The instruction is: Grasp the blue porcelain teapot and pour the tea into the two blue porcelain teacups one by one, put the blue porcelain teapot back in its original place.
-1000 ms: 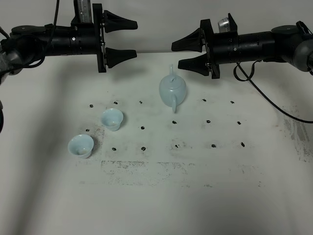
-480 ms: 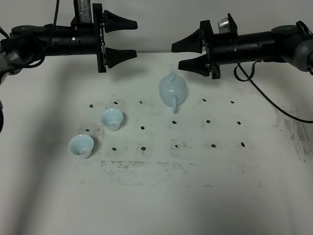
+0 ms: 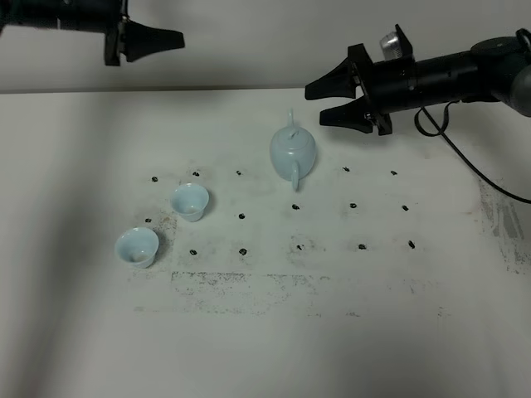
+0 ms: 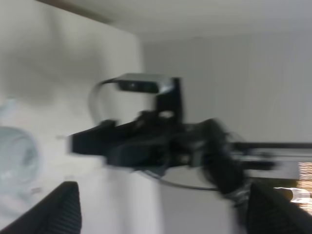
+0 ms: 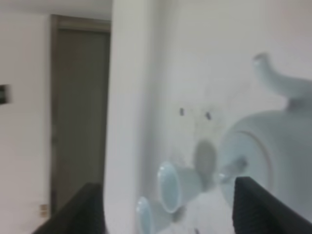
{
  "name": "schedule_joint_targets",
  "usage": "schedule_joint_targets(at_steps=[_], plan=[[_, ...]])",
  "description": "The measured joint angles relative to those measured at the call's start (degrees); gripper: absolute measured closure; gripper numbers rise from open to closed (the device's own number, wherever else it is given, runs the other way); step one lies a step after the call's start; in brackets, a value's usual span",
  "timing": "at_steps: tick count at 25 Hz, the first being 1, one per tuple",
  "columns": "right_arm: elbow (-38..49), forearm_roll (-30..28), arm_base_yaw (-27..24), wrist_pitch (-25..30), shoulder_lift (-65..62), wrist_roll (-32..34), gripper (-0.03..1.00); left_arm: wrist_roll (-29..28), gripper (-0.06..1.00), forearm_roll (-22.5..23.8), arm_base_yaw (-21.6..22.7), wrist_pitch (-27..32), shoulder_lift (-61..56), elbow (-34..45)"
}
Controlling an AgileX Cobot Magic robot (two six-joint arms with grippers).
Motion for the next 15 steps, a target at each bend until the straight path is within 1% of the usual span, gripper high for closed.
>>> schedule_joint_targets(at_steps=[5, 7, 8, 11, 14, 15], plan=[[0.0, -4.2, -2.7, 0.1, -3.2, 0.0, 0.43, -4.7, 0.28, 19.2, 0.6, 0.1, -9.5, 0.0], [0.0, -6.1, -4.0, 0.1, -4.5, 0.0, 0.43, -5.7, 0.28, 24.8, 0.6, 0.1, -12.8, 0.0], [0.0, -6.8, -4.5, 0.1, -5.0, 0.0, 0.43, -5.9, 0.28, 27.0, 0.6, 0.1, -14.6, 0.0], [0.0, -10.3, -6.3, 0.1, -6.9, 0.0, 0.43, -5.8, 0.29, 30.0, 0.6, 0.1, -20.3, 1.8], [0.0, -11.9, -8.0, 0.1, -8.4, 0.0, 0.43, -3.8, 0.3, 32.5, 0.6, 0.1, -26.9, 7.1], [0.0, -12.4, -8.3, 0.1, -8.7, 0.0, 0.43, -3.1, 0.31, 34.2, 0.6, 0.1, -29.3, 9.5]])
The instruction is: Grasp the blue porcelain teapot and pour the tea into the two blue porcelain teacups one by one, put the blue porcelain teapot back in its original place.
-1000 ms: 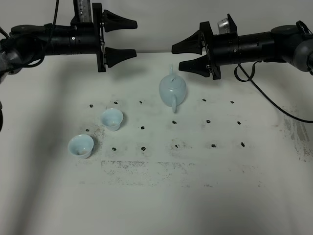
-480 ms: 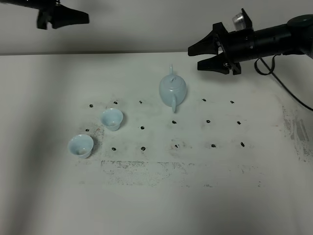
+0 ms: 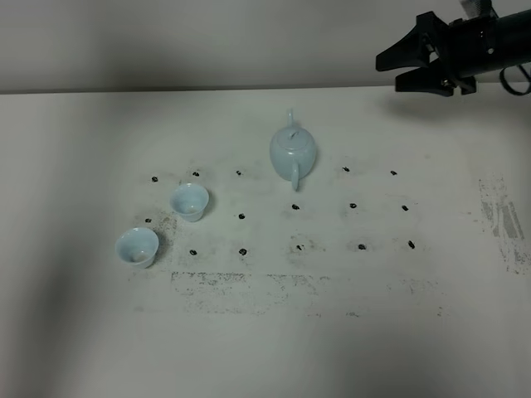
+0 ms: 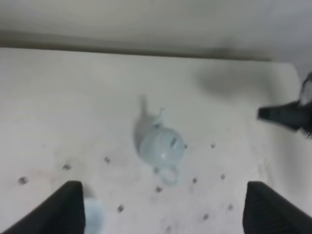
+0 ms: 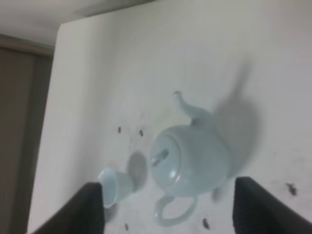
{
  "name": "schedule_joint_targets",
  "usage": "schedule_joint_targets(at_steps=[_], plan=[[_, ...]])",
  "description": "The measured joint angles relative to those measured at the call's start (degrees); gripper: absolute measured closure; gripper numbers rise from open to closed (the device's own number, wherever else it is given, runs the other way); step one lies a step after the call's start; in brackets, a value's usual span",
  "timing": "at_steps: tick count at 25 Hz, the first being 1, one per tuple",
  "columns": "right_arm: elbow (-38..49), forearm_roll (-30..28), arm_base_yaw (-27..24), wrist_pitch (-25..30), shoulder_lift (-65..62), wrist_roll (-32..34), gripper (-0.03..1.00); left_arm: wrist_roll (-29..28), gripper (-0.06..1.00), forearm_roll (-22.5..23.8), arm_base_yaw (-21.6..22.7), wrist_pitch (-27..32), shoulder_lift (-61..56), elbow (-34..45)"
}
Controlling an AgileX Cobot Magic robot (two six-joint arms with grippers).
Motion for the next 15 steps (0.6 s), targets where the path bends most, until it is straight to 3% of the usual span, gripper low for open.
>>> schedule_joint_targets(at_steps=[2, 8, 12, 15], plan=[[0.0, -1.2, -0.3, 0.0, -0.5, 0.0, 0.43, 0.9, 0.31, 3.6, 0.0, 0.0, -4.4, 5.1], [0.0, -3.4, -0.4, 0.0, -0.6, -0.2, 0.43, 0.5, 0.31, 20.3, 0.0, 0.1, -15.0, 15.7], [0.0, -3.5, -0.4, 0.0, -0.6, -0.2, 0.43, 0.3, 0.31, 27.1, -1.6, 0.1, -25.0, 22.9], [0.0, -3.6, -0.4, 0.0, -0.6, -0.2, 0.43, 0.2, 0.31, 29.3, -6.5, -2.0, -33.6, 30.6]])
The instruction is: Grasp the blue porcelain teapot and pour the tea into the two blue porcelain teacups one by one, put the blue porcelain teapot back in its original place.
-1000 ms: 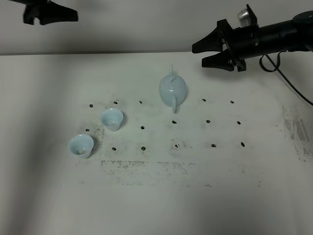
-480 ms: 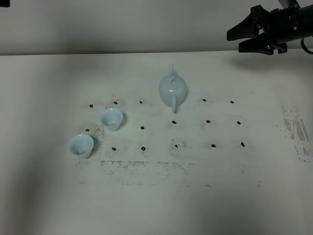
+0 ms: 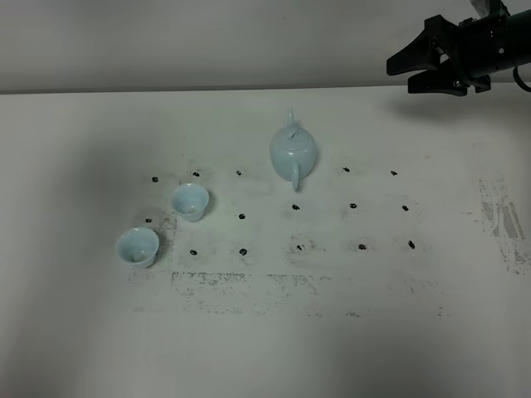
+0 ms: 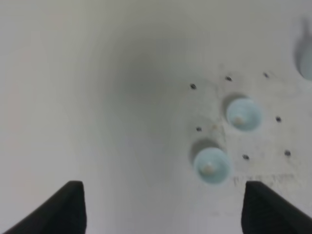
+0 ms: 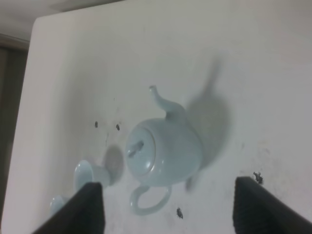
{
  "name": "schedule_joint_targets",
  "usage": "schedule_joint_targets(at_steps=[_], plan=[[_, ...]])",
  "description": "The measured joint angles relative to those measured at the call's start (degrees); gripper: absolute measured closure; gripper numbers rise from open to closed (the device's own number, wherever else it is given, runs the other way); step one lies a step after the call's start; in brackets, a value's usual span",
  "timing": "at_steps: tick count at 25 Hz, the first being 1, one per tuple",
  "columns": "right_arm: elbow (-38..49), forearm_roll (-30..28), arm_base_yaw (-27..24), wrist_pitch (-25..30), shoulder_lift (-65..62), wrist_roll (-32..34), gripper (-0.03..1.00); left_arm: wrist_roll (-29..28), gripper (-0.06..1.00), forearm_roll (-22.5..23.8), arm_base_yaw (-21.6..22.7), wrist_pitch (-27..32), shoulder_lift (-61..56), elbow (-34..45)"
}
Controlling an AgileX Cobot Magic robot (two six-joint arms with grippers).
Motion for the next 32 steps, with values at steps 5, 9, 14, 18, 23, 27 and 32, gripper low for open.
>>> schedule_joint_targets(at_steps=[5, 9, 14, 18, 23, 27, 32], plan=[[0.0, 0.0, 0.0, 0.0, 0.0, -0.2, 0.43, -2.4, 0.31, 3.3, -6.2, -0.2, -13.6, 13.5], [0.0, 0.0, 0.0, 0.0, 0.0, -0.2, 0.43, -4.0, 0.31, 5.7, -6.2, 0.2, -24.2, 24.8], [0.0, 0.0, 0.0, 0.0, 0.0, -0.2, 0.43, -4.1, 0.31, 3.9, -6.2, -1.9, -36.7, 41.6], [0.0, 0.0, 0.0, 0.0, 0.0, -0.4, 0.43, -4.1, 0.31, 3.0, -6.2, -5.4, -45.3, 52.0], [0.0, 0.0, 0.0, 0.0, 0.0, -0.4, 0.43, -4.1, 0.31, 0.5, -6.2, -5.9, -52.3, 56.9], [0.0, 0.0, 0.0, 0.0, 0.0, -0.4, 0.43, -4.1, 0.31, -0.2, -6.2, -5.8, -56.3, 57.6], [0.0, -0.1, 0.0, 0.0, 0.0, -1.1, 0.43, -2.8, 0.31, -0.9, -6.2, -5.8, -60.2, 57.6]])
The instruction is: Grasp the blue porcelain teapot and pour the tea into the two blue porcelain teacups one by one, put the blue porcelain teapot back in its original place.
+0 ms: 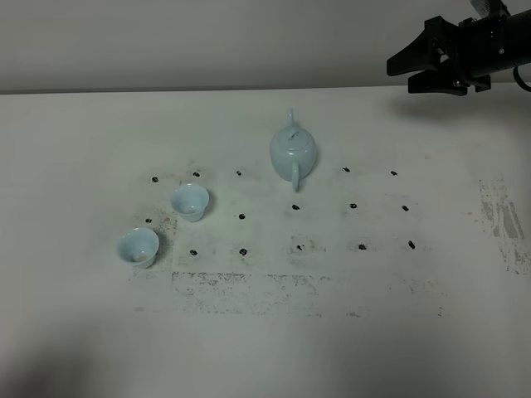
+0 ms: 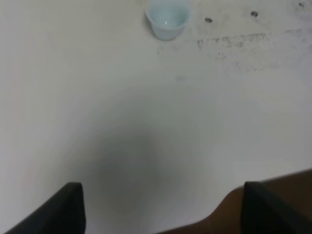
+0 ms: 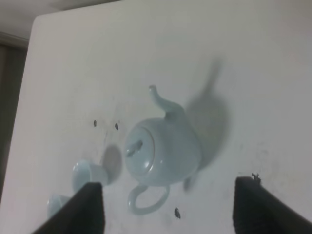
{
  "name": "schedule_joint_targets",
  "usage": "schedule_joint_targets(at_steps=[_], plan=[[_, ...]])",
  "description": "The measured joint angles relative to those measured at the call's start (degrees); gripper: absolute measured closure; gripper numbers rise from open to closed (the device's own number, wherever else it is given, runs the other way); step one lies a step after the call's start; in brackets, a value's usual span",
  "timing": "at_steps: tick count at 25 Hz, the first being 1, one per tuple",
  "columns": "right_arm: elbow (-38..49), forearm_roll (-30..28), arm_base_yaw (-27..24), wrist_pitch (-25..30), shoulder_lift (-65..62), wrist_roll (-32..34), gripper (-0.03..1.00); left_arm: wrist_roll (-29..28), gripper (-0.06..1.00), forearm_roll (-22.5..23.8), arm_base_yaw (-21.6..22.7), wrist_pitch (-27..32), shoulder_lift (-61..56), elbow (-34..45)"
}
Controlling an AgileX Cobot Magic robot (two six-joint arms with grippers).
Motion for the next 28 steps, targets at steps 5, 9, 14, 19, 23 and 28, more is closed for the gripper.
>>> schedule_joint_targets(at_steps=[5, 9, 14, 19, 23, 28], plan=[[0.0, 0.0, 0.0, 0.0, 0.0, -0.4, 0.43, 1.1, 0.31, -0.5, 0.0, 0.1, -3.2, 0.3], [0.0, 0.0, 0.0, 0.0, 0.0, -0.5, 0.43, 1.3, 0.31, -0.7, 0.0, 0.1, -3.8, 0.4], [0.0, 0.0, 0.0, 0.0, 0.0, -0.9, 0.43, 2.1, 0.31, -1.6, 0.0, 0.1, -4.7, 0.5], [0.0, 0.0, 0.0, 0.0, 0.0, -1.0, 0.43, 2.8, 0.31, -2.1, 0.0, 0.1, -7.7, 0.5], [0.0, 0.0, 0.0, 0.0, 0.0, -1.3, 0.43, 2.8, 0.31, -2.2, 0.0, 0.1, -7.8, 0.5], [0.0, 0.0, 0.0, 0.0, 0.0, -1.6, 0.43, 2.8, 0.31, -2.2, 0.0, 0.1, -7.8, 0.5]])
